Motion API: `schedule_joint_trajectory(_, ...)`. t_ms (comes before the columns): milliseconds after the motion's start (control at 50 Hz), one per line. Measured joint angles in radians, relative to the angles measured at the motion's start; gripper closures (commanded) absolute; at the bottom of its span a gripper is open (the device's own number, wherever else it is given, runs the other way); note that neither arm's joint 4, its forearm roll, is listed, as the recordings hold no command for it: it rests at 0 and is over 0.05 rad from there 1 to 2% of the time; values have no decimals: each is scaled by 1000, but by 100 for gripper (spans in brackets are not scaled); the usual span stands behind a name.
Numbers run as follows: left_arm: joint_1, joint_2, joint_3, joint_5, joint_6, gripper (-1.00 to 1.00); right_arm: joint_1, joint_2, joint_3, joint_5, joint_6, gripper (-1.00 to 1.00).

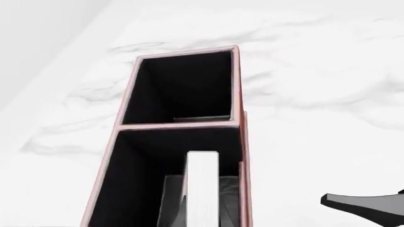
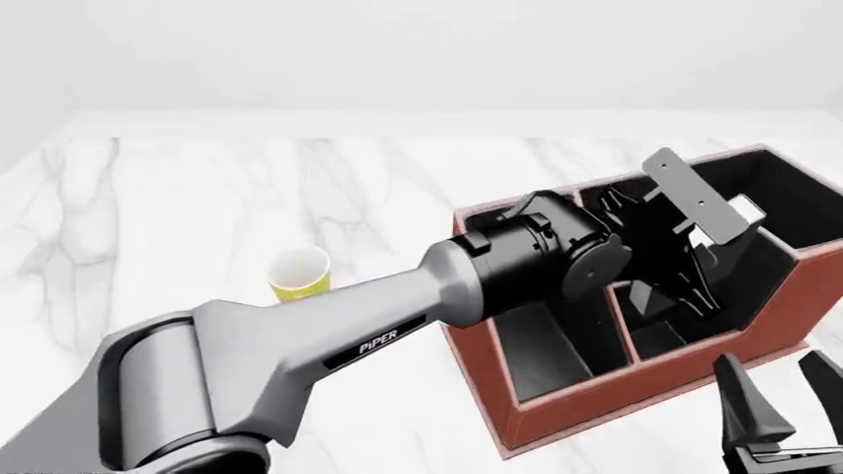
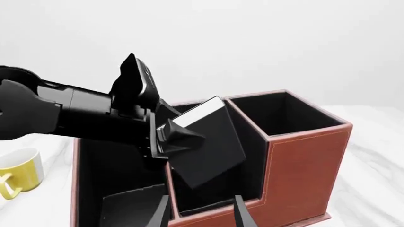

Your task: Pick up the book and place it in the back compartment of the caddy.

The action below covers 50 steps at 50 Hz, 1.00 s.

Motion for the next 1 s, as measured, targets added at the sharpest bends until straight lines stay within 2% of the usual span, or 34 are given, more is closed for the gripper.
schedule_joint_trajectory(460, 18, 77, -8, -33, -13, 100, 0, -9, 0, 10, 4, -100)
schedule_joint_trajectory(860, 16, 77, 35, -90, -21, 100, -1, -8, 0, 10, 7, -100)
schedule_joint_trajectory(880, 16, 77, 36, -92, -23, -100, -1, -9, 0, 11, 7, -100)
schedule_joint_trajectory(1000, 19, 78, 32, -106, -13, -100, -1, -15, 0, 17, 8, -100)
